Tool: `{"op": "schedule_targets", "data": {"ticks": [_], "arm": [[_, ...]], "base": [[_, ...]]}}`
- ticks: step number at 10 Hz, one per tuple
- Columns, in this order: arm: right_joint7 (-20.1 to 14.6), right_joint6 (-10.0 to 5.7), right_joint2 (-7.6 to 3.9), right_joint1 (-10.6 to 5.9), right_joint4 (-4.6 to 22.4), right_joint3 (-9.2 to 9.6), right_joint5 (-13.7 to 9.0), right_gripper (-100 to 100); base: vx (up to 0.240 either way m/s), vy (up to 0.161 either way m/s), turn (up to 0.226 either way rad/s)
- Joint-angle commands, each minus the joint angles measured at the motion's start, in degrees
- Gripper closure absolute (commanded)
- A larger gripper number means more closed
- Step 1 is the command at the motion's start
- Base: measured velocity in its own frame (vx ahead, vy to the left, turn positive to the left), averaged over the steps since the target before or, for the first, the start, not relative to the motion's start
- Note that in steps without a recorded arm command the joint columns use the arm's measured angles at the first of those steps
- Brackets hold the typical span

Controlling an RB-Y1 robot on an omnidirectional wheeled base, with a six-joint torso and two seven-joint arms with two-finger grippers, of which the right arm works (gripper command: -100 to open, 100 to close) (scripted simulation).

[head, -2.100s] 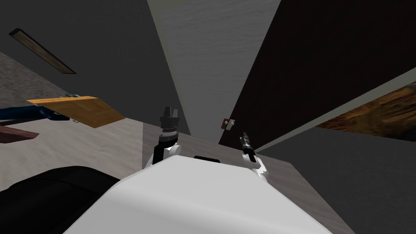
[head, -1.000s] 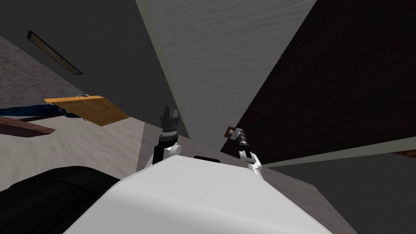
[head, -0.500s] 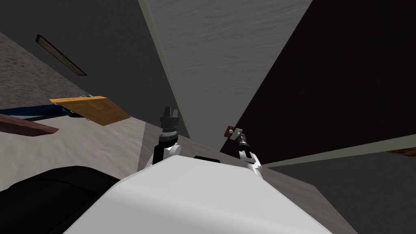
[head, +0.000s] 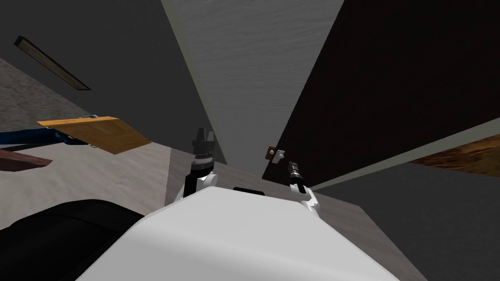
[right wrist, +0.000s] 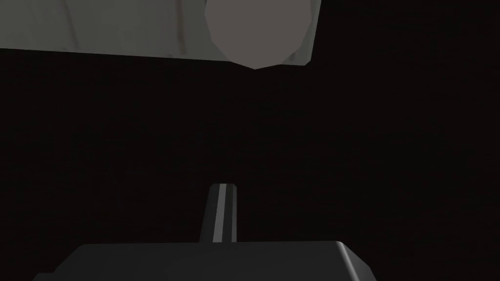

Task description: Pull the door open

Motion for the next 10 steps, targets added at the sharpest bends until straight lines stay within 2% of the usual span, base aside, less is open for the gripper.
{"op": "schedule_targets", "data": {"ticks": [1, 3, 5, 6, 7, 9, 10], "arm": [[-0.55, -0.20, 0.08, 0.25, -0.71, 0.74, 0.21, -100], [-1.31, -0.53, 0.27, 0.44, -1.70, 2.04, 0.56, -100], [-1.99, -0.87, 0.59, 0.40, -2.68, 3.51, 0.94, -100], [-1.86, -0.34, 0.41, 0.81, -3.14, 3.16, 0.80, -100], [-1.64, -0.13, -0.25, 1.71, -2.30, 1.56, 0.51, -100], [-1.11, -0.02, -0.79, 2.32, -1.15, -0.22, 0.16, -100], [-0.96, -0.05, -0.78, 2.25, -0.93, -0.45, 0.11, -100]], "base": [[-0.219, 0.017, 0.046], [-0.198, 0.027, 0.069], [-0.205, 0.122, 0.083], [-0.088, 0.069, 0.005], [0.000, -0.043, -0.175], [0.087, -0.137, -0.154], [0.141, -0.091, -0.030]]}}
